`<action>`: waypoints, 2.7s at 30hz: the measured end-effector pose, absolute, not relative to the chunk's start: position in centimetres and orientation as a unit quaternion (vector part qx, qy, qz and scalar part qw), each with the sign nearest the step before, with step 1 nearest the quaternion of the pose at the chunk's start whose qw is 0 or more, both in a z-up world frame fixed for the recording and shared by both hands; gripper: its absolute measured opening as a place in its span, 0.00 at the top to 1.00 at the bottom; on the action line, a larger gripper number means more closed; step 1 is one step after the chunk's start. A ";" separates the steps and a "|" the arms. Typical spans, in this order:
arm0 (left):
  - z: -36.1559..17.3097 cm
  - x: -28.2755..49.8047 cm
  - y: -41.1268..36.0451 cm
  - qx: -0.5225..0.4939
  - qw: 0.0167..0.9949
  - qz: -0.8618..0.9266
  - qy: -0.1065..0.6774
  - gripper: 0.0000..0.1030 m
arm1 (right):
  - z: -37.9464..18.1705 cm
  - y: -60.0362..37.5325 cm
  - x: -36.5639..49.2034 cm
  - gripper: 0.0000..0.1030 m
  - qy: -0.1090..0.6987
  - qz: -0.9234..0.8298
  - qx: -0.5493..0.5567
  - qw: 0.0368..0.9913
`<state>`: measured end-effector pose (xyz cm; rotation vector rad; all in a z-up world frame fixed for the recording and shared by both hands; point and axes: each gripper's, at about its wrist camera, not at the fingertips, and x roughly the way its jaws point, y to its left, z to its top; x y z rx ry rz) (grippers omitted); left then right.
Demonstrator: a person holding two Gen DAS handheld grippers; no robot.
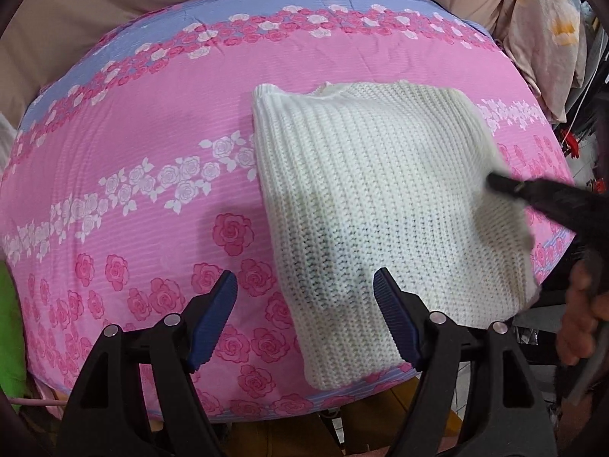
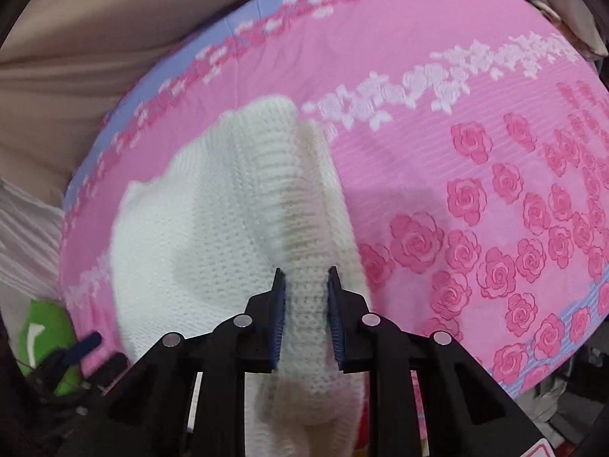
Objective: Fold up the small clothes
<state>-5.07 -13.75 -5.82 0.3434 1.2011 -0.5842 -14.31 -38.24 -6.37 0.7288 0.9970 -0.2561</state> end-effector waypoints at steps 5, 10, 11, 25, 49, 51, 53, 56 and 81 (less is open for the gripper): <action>-6.2 -4.8 -13.0 0.144 0.773 -0.255 0.562 0.30 | -4.5 -38.0 -15.7 0.84 0.442 -0.140 0.293 0.836; -6.2 -5.3 -13.5 0.142 0.772 -0.260 0.563 0.30 | -10.0 -40.0 -16.4 0.79 0.492 -0.147 0.329 0.793; -5.9 -5.5 -13.6 0.142 0.774 -0.263 0.558 0.30 | -8.6 -39.9 -17.1 0.78 0.477 -0.148 0.332 0.800; -7.3 -7.0 -16.6 0.149 0.758 -0.283 0.569 0.30 | -8.7 -36.5 -21.2 0.78 0.530 -0.154 0.275 0.787; -12.8 -2.3 -12.3 -0.090 0.733 -0.256 0.623 0.12 | -13.5 -38.7 -16.5 0.31 0.531 -0.078 0.391 0.748; -13.2 -2.5 -13.1 -0.089 0.730 -0.267 0.623 0.11 | -14.1 -38.5 -15.7 0.28 0.532 -0.069 0.402 0.743; -13.1 -2.5 -13.8 -0.086 0.725 -0.284 0.621 0.20 | -14.1 -38.4 -15.2 0.28 0.527 -0.069 0.405 0.744; -12.2 -2.7 -14.6 -0.077 0.718 -0.307 0.620 0.46 | -14.0 -38.4 -14.7 0.51 0.523 -0.058 0.414 0.743; 16.5 -9.5 -24.0 0.046 0.754 -0.542 0.369 0.61 | 13.7 -42.4 -24.9 0.65 0.234 -0.133 0.317 0.909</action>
